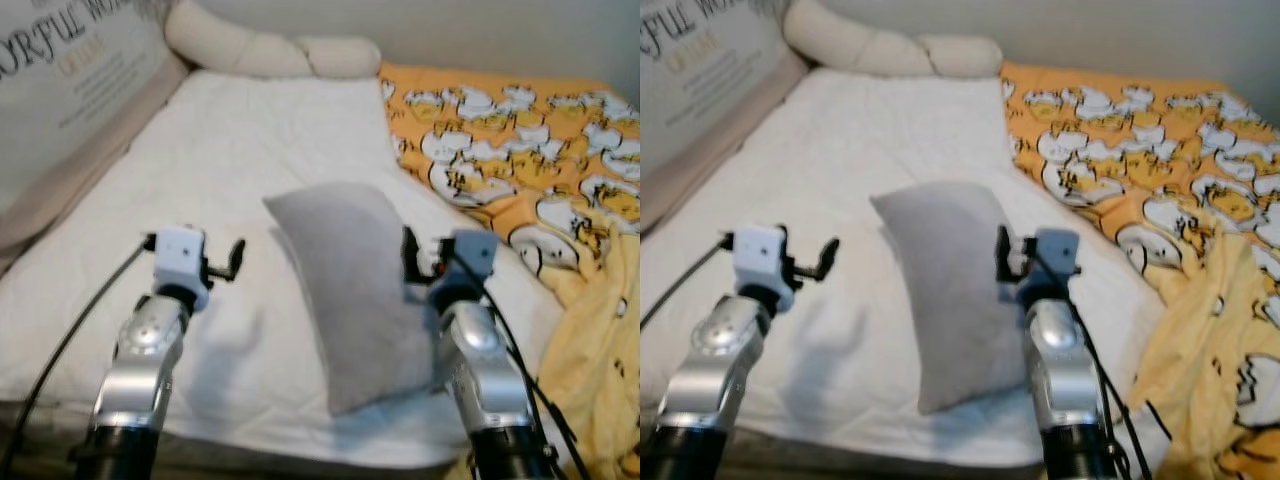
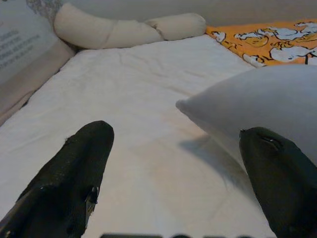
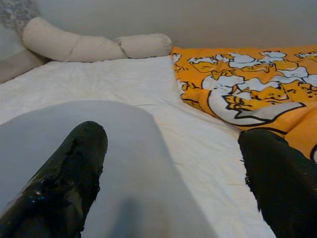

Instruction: Clean up the room

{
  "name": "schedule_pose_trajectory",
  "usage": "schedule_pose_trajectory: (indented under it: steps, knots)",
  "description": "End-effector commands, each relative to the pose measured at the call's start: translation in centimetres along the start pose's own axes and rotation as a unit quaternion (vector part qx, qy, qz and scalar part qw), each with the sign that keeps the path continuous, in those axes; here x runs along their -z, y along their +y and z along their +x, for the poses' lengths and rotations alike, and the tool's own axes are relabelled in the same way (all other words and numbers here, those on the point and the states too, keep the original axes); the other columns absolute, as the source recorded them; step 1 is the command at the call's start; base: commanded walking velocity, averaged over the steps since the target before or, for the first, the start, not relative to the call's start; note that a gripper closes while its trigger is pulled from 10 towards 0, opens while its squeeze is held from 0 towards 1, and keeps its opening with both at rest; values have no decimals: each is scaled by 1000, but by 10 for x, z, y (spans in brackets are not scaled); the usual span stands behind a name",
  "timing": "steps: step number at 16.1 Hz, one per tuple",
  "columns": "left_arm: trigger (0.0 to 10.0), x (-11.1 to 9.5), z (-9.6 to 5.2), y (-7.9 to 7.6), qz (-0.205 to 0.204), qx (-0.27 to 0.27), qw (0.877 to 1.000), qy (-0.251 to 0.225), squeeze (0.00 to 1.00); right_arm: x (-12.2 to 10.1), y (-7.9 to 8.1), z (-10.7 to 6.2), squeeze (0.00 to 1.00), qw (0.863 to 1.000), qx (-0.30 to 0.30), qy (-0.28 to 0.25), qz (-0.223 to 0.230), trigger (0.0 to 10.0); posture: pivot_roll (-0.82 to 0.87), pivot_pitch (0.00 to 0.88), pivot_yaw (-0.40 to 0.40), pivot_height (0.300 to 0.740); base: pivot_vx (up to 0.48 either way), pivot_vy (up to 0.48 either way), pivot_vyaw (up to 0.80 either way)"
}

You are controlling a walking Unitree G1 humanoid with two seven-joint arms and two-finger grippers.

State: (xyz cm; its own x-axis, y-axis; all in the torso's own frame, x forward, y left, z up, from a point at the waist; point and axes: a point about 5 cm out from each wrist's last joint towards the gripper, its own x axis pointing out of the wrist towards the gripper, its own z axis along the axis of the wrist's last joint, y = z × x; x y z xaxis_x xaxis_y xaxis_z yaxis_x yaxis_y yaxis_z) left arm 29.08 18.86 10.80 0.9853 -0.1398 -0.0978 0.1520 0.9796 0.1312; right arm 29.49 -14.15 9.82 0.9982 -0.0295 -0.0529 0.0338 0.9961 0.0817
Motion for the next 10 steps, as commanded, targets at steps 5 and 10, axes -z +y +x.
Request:
schedule_pose_trajectory:
  steps: [5,10]
  knots:
    - [10000,-3,1,-7,31,20,999,3,0,-1,-18,1,0,1000,20,3,-17,10000,84,0,-14,740,57,0,0]
    - [10000,-1,3,-19,92,75,993,13,0,-8,-57,18,0,996,69,12,-60,10000,83,0,-15,740,0,0,0]
